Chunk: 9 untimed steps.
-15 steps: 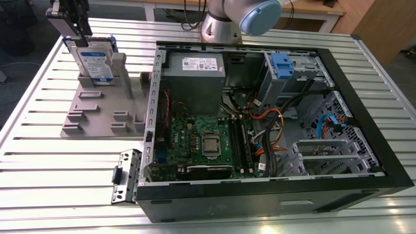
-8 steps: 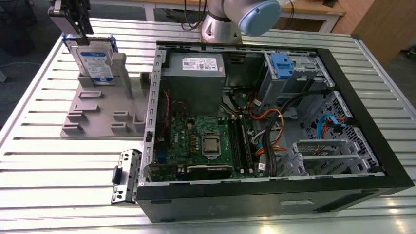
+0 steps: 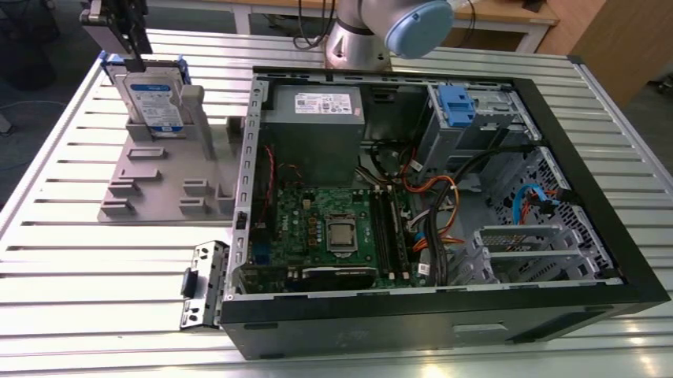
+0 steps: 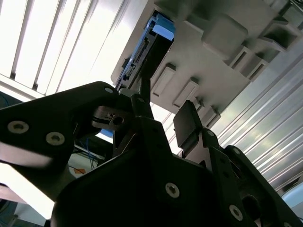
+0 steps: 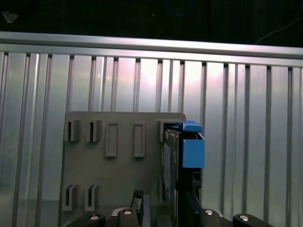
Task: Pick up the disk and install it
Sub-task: 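Pick up the disk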
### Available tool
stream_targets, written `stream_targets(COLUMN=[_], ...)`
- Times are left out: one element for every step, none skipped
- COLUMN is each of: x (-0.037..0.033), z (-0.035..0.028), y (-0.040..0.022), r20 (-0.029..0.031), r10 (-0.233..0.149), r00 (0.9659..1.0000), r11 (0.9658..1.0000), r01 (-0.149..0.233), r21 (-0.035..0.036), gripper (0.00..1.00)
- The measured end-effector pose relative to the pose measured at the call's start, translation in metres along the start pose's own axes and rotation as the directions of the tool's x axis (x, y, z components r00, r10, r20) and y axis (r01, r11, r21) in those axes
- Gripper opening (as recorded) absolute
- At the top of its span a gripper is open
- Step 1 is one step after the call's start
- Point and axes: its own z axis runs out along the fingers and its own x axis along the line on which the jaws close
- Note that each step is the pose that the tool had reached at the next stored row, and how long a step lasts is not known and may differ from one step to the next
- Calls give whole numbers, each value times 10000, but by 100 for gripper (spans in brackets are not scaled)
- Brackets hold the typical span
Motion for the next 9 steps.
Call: stream_targets(x=[-6, -12, -16, -21, -24, -29, -34, -39, -45], z=[1, 3, 4, 6, 8, 9, 10, 11, 13], y=[0, 0, 0, 0, 0, -1, -1, -1, -1], r20=[0, 0, 0, 1, 0, 0, 0, 0, 0], r10=[0, 1, 1, 1, 1, 0, 0, 0, 0], r00=[10000, 10000, 10000, 10000, 10000, 10000, 10000, 10000, 10000], r11=[10000, 10000, 10000, 10000, 10000, 10000, 10000, 10000, 10000], r01=[0, -1, -1, -1, -1, 0, 0, 0, 0], r21=[0, 0, 0, 1, 1, 0, 0, 0, -1], gripper=[47, 47, 47, 47, 47, 47, 47, 47, 47])
